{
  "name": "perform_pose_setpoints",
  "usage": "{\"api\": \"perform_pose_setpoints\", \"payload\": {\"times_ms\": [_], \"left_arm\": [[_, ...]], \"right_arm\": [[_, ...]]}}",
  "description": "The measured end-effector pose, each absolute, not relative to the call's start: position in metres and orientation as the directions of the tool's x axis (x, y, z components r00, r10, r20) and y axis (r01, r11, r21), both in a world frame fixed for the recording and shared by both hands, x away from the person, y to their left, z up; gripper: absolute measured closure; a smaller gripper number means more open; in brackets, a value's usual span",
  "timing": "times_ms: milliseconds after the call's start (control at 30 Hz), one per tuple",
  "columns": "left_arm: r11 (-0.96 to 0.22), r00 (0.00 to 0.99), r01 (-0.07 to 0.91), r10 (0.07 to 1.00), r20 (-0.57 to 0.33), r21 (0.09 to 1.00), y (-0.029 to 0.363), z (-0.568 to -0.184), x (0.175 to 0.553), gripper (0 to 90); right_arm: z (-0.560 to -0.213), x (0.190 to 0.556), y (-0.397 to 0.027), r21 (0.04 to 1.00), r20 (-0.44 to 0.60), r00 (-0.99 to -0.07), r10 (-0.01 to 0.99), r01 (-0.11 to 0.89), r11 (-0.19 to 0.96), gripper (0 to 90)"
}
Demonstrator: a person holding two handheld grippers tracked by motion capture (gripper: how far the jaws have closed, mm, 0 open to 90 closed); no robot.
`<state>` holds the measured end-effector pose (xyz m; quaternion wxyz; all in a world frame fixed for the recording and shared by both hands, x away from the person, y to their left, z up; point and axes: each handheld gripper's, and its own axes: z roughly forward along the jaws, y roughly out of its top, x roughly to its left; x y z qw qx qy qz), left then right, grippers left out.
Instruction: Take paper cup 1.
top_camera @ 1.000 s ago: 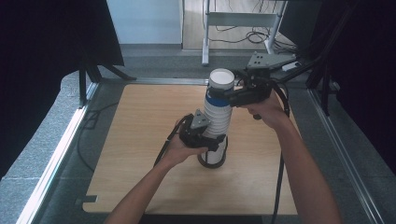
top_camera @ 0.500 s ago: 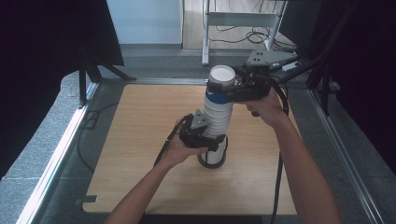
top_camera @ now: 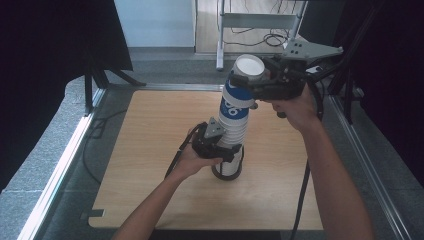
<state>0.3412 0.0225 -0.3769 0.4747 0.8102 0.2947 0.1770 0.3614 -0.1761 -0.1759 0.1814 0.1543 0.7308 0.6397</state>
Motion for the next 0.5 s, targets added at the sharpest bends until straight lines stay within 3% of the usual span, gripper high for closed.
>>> {"api": "perform_pose_setpoints", "payload": {"times_ms": [500], "left_arm": [[-0.373, 0.764, 0.307, 0.645, 0.007, 0.876, 0.023, -0.378, 0.341, 12.5]], "right_arm": [[-0.168, 0.344, -0.218, 0.997, -0.058, -0.858, 0.511, -0.025, 0.071, 29.0]]}}
